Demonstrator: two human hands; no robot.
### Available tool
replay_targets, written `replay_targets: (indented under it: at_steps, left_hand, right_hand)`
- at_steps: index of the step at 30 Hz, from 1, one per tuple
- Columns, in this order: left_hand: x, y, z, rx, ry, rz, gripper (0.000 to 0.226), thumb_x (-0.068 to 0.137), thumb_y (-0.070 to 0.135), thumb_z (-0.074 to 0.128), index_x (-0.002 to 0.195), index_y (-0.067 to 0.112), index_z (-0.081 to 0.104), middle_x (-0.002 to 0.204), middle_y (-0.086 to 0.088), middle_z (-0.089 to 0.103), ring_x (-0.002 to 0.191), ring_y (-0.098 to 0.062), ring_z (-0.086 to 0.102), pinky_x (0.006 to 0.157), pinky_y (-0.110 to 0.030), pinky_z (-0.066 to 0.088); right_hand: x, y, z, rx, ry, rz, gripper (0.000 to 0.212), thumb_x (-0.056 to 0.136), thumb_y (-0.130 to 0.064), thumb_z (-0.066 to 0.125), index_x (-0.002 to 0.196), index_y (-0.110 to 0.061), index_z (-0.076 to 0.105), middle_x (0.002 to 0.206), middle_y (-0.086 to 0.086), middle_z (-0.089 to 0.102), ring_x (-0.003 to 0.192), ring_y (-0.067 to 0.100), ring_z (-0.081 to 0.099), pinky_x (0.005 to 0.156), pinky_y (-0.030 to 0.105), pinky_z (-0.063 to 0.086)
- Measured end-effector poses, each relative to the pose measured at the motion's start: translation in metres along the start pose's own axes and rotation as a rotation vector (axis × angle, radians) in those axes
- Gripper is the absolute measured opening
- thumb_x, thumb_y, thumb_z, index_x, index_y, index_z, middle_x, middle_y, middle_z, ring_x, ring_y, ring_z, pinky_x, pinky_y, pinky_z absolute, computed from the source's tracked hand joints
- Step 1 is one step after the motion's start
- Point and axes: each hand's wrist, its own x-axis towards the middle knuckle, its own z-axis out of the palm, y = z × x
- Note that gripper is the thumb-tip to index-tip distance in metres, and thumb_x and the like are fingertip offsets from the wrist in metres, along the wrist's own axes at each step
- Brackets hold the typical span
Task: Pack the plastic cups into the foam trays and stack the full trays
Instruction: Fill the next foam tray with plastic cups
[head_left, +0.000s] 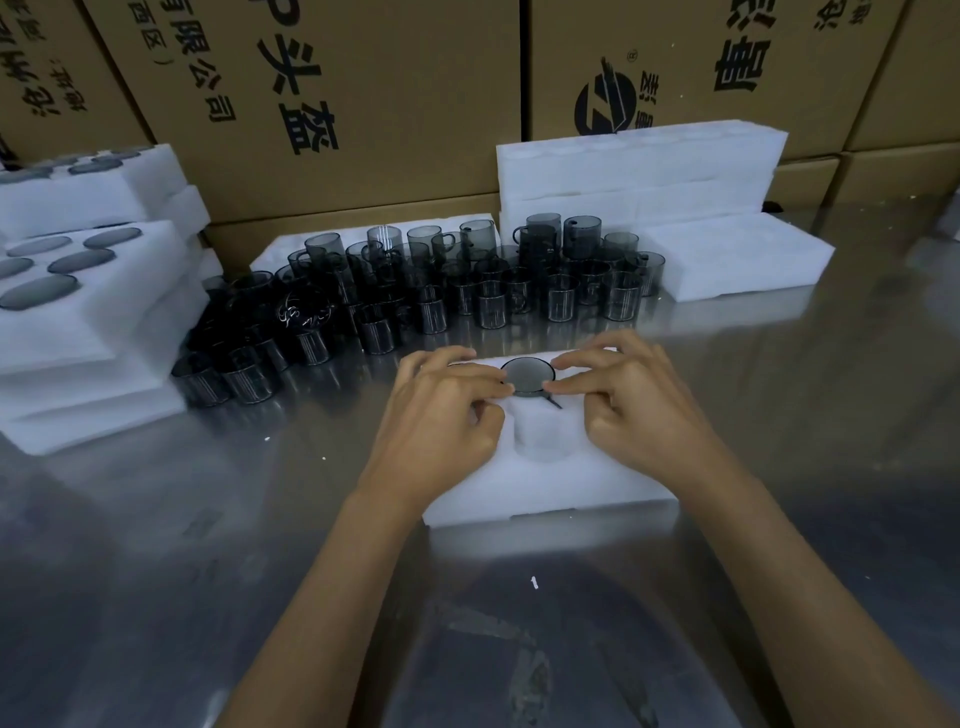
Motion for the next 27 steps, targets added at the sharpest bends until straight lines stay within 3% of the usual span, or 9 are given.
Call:
replay_targets:
  at_steps: [3,9,15,17,19,21,22,24,27]
  left_hand:
    - [0.0,0.0,0.002,-0.005,0.012,-0.042,0.036,0.086,0.01,0.055,0.104,0.03,0.077,0.114,0.021,0.07,0.126,-0.005,0.047,0.107,-0.02,0.016]
    - [0.0,0.001,0.006,-0.03,0.018,-0.09,0.041,0.083,0.004,0.051,0.101,0.031,0.076,0.113,0.024,0.069,0.117,-0.001,0.049,0.104,-0.024,0.02]
    - [-0.002,0.006,0.008,-0.043,0.006,-0.1,0.041,0.087,0.004,0.049,0.108,0.028,0.074,0.119,0.022,0.066,0.124,-0.003,0.046,0.104,-0.022,0.016]
    - [-0.001,0.007,0.007,-0.104,0.003,-0.099,0.04,0.087,0.003,0.049,0.108,0.026,0.074,0.113,0.027,0.064,0.123,-0.003,0.047,0.108,-0.025,0.017]
    - [0.002,0.003,0.003,-0.29,0.066,-0.176,0.04,0.086,0.006,0.049,0.108,0.028,0.075,0.106,0.029,0.061,0.111,0.0,0.053,0.108,-0.028,0.031]
    - [0.01,-0.011,-0.002,-0.481,0.214,-0.311,0.041,0.087,0.009,0.048,0.109,0.032,0.074,0.108,0.016,0.068,0.079,0.004,0.056,0.08,-0.017,0.047]
    - [0.015,-0.023,-0.003,-0.509,0.283,-0.37,0.043,0.089,0.007,0.047,0.112,0.032,0.072,0.11,0.009,0.07,0.069,0.003,0.055,0.069,-0.013,0.046]
    - [0.027,-0.048,-0.002,-0.432,0.298,-0.469,0.049,0.092,0.003,0.047,0.133,0.029,0.06,0.121,0.001,0.062,0.084,-0.004,0.056,0.079,-0.016,0.044]
    - [0.041,-0.083,0.008,-0.329,0.131,-0.633,0.064,0.095,0.004,0.048,0.153,0.026,0.031,0.134,-0.007,0.036,0.106,-0.023,0.054,0.103,-0.033,0.039]
  right_hand:
    - [0.0,-0.003,0.001,-0.065,-0.007,0.024,0.056,0.078,0.003,0.049,0.112,-0.031,0.077,0.129,-0.015,0.065,0.126,0.018,0.043,0.09,0.022,0.017]
    - [0.0,-0.003,0.003,-0.04,-0.063,0.092,0.06,0.079,0.002,0.045,0.116,-0.036,0.074,0.138,-0.014,0.059,0.134,0.015,0.035,0.105,0.027,0.018]
    - [0.002,0.001,0.0,0.345,-0.042,0.245,0.061,0.082,0.01,0.041,0.108,-0.032,0.076,0.136,-0.01,0.061,0.135,0.011,0.042,0.114,0.037,0.03]
    - [0.002,0.002,-0.008,0.707,0.082,0.359,0.058,0.085,0.012,0.042,0.098,-0.03,0.079,0.129,-0.008,0.066,0.126,0.006,0.052,0.098,0.017,0.043]
    - [0.0,0.009,-0.019,1.006,0.294,0.539,0.05,0.088,0.005,0.047,0.085,-0.033,0.08,0.112,-0.012,0.074,0.113,0.002,0.061,0.088,0.011,0.046]
    - [-0.004,0.022,-0.021,1.073,0.4,0.718,0.04,0.09,-0.004,0.051,0.085,-0.03,0.08,0.101,-0.016,0.075,0.107,-0.001,0.063,0.091,0.016,0.047]
    - [-0.005,0.027,-0.018,1.08,0.393,0.794,0.036,0.09,-0.005,0.052,0.089,-0.028,0.079,0.1,-0.015,0.075,0.105,0.001,0.063,0.093,0.02,0.048]
    - [-0.005,0.029,-0.009,1.144,0.316,0.91,0.032,0.089,-0.004,0.053,0.097,-0.023,0.077,0.094,-0.007,0.075,0.093,0.01,0.068,0.084,0.027,0.055]
    - [-0.004,0.022,0.0,1.259,0.259,0.981,0.038,0.079,0.002,0.049,0.096,-0.018,0.077,0.075,0.003,0.074,0.064,0.017,0.067,0.053,0.023,0.055]
